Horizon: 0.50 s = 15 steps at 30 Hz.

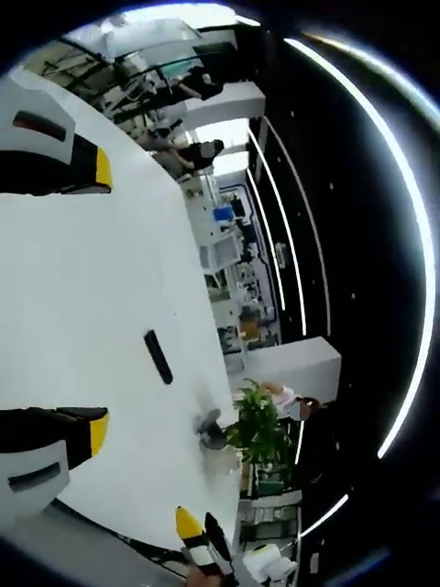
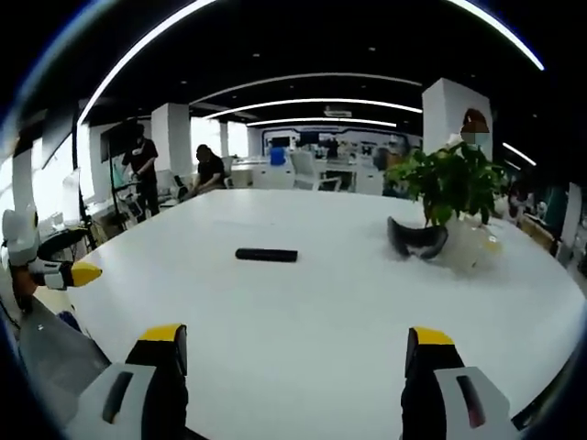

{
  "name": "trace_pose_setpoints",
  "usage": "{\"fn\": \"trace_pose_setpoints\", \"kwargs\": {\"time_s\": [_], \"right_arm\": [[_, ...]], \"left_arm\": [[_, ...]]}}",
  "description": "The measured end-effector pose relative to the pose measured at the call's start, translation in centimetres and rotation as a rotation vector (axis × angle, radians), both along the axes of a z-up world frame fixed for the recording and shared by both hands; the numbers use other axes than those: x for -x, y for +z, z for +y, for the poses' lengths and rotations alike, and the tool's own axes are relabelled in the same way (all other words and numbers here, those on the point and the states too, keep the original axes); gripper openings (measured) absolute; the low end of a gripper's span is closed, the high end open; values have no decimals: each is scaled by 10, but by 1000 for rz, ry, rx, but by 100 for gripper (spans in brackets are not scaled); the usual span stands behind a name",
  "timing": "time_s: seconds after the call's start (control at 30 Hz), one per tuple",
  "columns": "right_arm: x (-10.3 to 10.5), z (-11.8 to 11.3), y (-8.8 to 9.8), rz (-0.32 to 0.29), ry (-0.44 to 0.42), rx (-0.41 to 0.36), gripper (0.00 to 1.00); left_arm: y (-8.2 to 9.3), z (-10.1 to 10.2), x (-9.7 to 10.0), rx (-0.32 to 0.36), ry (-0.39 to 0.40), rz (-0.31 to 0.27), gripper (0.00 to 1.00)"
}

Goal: Press the specified remote control buttons in sequence, fully releasing each button before pressing the next.

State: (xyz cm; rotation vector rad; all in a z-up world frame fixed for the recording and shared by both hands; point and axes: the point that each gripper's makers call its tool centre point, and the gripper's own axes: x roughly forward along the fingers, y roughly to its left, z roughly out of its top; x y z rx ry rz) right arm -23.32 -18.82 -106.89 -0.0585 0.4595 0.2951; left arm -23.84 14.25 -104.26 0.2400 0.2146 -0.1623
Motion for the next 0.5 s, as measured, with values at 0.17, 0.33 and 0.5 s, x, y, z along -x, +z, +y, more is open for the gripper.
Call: {"fn": "trace_pose_setpoints", "kwargs": {"time_s": [0.17,0.33,0.5], "right_arm": [[-1,-1,-3,15,-1,5,97],[-1,0,-4,18,2,16,96],[-1,-1,-5,18,-3,20,95]], "left_arm": [[-3,3,-4,88,17,-2,100],[-8,4,-7,93,54,16,100],[-11,7,-7,71,66,32,100]]}}
